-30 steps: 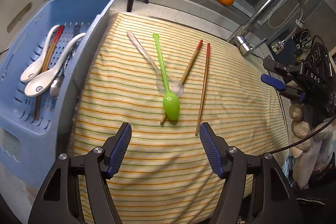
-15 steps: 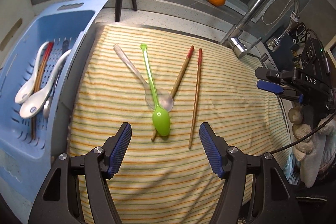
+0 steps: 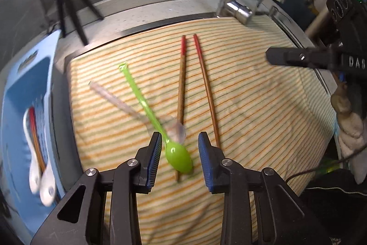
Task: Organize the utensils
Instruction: 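Move the left gripper back over the towel to the wooden chopsticks, then lower the left gripper onto one chopstick and close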
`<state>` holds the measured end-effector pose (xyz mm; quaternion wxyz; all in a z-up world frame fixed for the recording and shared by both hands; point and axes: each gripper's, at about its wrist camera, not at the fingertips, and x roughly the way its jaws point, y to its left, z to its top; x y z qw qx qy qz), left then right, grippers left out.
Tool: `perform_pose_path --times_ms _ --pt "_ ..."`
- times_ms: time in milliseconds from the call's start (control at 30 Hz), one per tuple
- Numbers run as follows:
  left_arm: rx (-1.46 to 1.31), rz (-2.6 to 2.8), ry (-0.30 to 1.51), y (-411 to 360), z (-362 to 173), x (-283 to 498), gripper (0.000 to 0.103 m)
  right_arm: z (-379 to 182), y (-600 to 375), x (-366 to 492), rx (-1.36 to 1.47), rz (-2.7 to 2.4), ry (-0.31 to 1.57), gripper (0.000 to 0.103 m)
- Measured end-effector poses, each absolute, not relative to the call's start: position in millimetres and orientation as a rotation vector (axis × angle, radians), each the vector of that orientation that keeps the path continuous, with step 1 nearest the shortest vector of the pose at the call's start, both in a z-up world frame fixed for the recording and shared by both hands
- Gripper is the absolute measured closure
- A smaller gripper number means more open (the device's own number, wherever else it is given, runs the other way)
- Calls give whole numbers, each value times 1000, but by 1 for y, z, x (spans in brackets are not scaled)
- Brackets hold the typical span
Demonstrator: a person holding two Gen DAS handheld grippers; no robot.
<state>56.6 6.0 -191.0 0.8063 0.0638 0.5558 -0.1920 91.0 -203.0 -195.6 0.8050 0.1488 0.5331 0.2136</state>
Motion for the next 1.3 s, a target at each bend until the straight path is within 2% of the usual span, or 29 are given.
perform_pose_path --times_ms 100,200,467,733,833,1100,1300 --pt "177 -457 1228 0 -196 77 77 -203 -182 92 300 463 1172 73" --pt "206 -504 1276 -5 -207 95 80 -214 -166 96 306 443 1215 80" --pt "270 -576 1351 -17 -226 117 83 -246 -161 110 439 362 1317 80" --pt "269 -609 1381 -26 -234 131 85 -255 -154 120 449 314 1348 80" --pt "283 -616 1380 -30 -235 136 91 -259 -149 121 423 289 1365 81" --pt "207 -643 1383 -27 -239 150 96 -261 -143 129 402 261 1365 96" --pt "141 -660 1385 -23 -236 148 97 -258 -154 125 418 244 1361 97"
